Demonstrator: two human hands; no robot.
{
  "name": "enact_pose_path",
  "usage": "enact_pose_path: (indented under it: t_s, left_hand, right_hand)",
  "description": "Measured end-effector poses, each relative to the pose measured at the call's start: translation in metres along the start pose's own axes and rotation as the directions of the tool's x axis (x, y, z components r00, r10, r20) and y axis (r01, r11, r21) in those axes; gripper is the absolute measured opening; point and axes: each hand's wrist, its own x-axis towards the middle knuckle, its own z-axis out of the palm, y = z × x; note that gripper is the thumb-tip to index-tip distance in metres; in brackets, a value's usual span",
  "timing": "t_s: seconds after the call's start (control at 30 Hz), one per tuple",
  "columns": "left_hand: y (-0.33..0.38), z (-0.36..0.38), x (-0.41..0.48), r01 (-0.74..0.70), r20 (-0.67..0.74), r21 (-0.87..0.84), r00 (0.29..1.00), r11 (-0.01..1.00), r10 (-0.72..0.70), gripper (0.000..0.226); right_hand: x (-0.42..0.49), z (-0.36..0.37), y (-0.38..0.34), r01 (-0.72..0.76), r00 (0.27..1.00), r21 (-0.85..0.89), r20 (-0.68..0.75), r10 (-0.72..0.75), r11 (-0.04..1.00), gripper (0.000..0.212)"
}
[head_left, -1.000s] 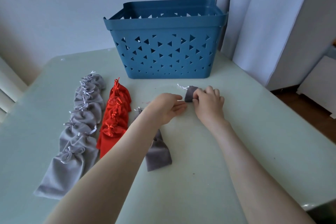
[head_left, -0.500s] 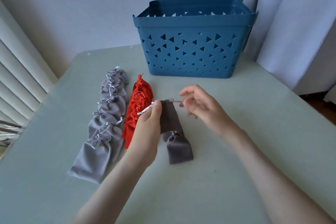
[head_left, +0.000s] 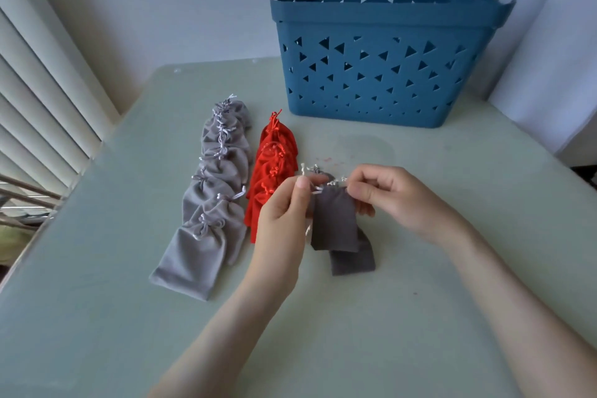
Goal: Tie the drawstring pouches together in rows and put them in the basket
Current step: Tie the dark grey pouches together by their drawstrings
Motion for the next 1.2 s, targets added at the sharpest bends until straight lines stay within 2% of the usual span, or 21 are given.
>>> enact_pose_path:
  t_s: [0.1,0.2,0.27,0.37,0.43,0.5,0.57,0.63,0.7,0.77,0.9,1.07,1.17,1.2]
  left_hand:
    - [0.001,-0.003,0.004,0.065,0.073,-0.141,0.996,0.988,-0.055,0.021]
    - [0.002,-0.005,0.006,0.086,0.061,-0.231,0.995,0.969,-0.073,0.020]
    - [0.006,-0.009,0.010,0.019,0.010,-0.270,1.000,0.963,-0.017,0.024]
    - [0.012,-0.017,0.011,-0.146,-0.123,-0.191,0.985,0.971,0.124,0.033]
    - [0.015,-0.018,0.007,-0.144,-0.133,-0.169,0.984,0.975,0.122,0.034]
    - [0.019,-0.018,0.005,-0.027,-0.045,-0.191,0.999,0.981,0.019,0.034]
    - [0.021,-0.020,0.007,0.157,0.133,-0.172,0.982,0.972,-0.135,0.032]
    - [0.023,-0.020,0.008,0.321,0.306,-0.088,0.910,0.943,-0.281,0.029]
    - [0.022,-0.020,0.006,0.407,0.401,0.037,0.830,0.913,-0.387,0.029]
    - [0.019,-0.018,0.003,0.431,0.435,0.133,0.784,0.892,-0.444,0.032]
    - [0.015,-0.015,-0.001,0.430,0.454,0.221,0.749,0.875,-0.483,0.041]
    - [0.016,-0.013,-0.002,0.377,0.476,0.297,0.738,0.877,-0.478,0.029]
    - [0.015,-0.012,-0.001,0.331,0.483,0.357,0.735,0.874,-0.476,0.018]
    - [0.015,-0.012,-0.002,0.330,0.488,0.360,0.730,0.873,-0.478,0.021]
  right_hand:
    - [-0.001,0.001,-0.001,0.024,1.000,0.027,-0.001,-0.024,0.999,0.019]
    - [-0.001,0.001,0.001,0.038,0.999,0.053,0.003,-0.038,0.998,0.026]
    - [-0.001,-0.003,0.001,0.055,0.998,0.052,-0.014,-0.054,0.997,0.031]
    - [-0.001,-0.013,0.002,0.064,0.997,0.074,-0.039,-0.061,0.995,0.035]
    - [-0.003,-0.013,0.002,0.072,0.997,0.101,0.016,-0.074,0.992,0.036]
    - [-0.006,-0.011,0.002,0.084,0.989,0.149,0.105,-0.101,0.985,0.032]
    - [-0.008,-0.009,-0.001,0.099,0.980,0.202,0.148,-0.130,0.974,0.032]
    - [-0.010,-0.009,-0.004,0.104,0.979,0.228,0.148,-0.140,0.968,0.033]
    - [-0.011,-0.007,-0.006,0.113,0.977,0.196,0.154,-0.144,0.974,0.020]
    - [-0.011,-0.003,-0.007,0.119,0.974,0.168,0.170,-0.148,0.978,0.008]
    - [-0.010,0.010,-0.009,0.144,0.976,0.200,0.136,-0.173,0.969,0.017]
    - [-0.007,0.018,-0.008,0.173,0.981,0.115,0.071,-0.181,0.978,0.021]
    - [-0.004,0.022,-0.006,0.138,0.988,0.087,0.062,-0.144,0.987,0.019]
    - [-0.004,0.022,-0.004,0.120,0.990,0.094,0.069,-0.127,0.988,0.020]
